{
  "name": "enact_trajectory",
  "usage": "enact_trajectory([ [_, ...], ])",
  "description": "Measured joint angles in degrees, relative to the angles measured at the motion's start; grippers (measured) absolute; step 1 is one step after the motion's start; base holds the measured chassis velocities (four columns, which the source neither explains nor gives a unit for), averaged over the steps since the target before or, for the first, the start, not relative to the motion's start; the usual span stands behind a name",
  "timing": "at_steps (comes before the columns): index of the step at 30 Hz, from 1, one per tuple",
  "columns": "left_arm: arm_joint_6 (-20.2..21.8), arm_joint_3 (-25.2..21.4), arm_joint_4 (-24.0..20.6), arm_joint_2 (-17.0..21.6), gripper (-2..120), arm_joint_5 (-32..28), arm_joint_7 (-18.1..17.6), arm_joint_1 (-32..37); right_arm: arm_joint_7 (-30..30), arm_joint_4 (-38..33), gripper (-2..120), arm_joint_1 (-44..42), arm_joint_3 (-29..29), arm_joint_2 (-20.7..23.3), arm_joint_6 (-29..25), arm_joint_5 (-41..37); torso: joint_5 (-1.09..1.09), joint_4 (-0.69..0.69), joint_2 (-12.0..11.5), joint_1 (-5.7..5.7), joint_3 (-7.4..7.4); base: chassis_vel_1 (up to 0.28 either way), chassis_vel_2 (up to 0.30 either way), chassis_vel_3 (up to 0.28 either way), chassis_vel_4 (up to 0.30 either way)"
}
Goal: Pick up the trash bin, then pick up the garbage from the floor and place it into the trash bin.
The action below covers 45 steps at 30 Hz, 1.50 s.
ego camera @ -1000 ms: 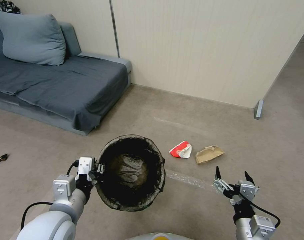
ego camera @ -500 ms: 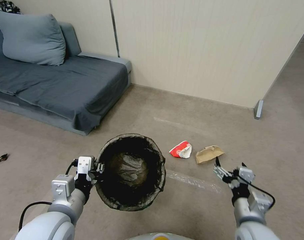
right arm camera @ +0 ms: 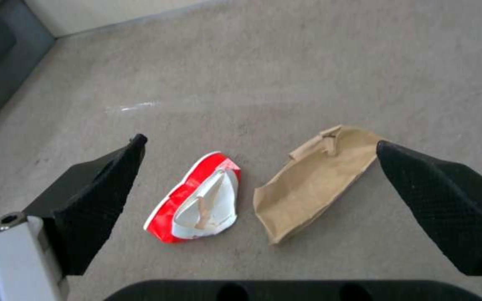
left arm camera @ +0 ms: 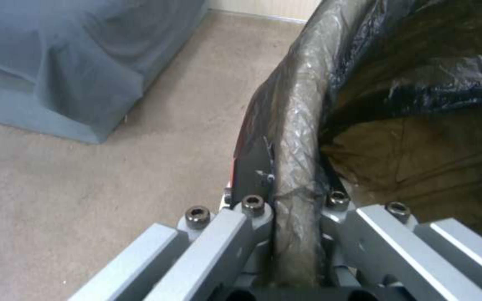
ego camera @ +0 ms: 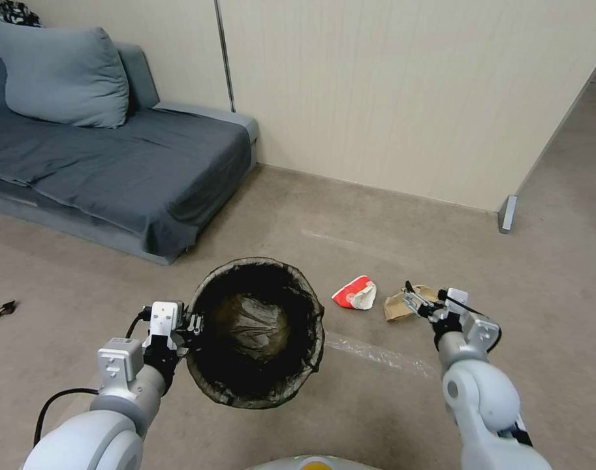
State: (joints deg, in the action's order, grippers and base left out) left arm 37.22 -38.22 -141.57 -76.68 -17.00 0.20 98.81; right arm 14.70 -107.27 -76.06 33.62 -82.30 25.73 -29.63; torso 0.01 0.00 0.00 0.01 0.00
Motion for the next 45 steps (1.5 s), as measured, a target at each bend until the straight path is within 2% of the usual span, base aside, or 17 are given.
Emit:
enact_trajectory([
  [23,0.12,-0.06,0.15,0.73,1,-0.77,0.51,-0.8,1.51,1.93,100,0.94,-0.74,-0.45,0.97,-2.85,-0.01,0.0,0.0,-0.01,0.0,0.0,0.0,0.0,0.0],
  [35,0.34,-0.14,-0.94,0.9,1,-1.06,0.69,-0.47,6.12,9.58,100,9.04,-2.27,0.12,3.23,-10.14,-0.02,0.0,0.0,-0.01,0.0,0.0,0.0,0.0,0.0],
  [40,0.35,-0.26,-1.12,1.21,1,-1.06,0.84,-0.49,8.62,16.45,100,14.3,-3.63,0.1,3.27,-11.58,0.0,0.0,0.0,-0.01,0.0,0.0,0.0,0.0,0.0],
  [45,0.35,-0.26,-1.12,1.45,1,-1.07,0.97,-0.65,11.28,19.97,100,17.11,-4.08,0.0,3.79,-14.58,-0.01,-0.01,0.0,0.0,0.0,0.0,0.0,0.0,0.0],
])
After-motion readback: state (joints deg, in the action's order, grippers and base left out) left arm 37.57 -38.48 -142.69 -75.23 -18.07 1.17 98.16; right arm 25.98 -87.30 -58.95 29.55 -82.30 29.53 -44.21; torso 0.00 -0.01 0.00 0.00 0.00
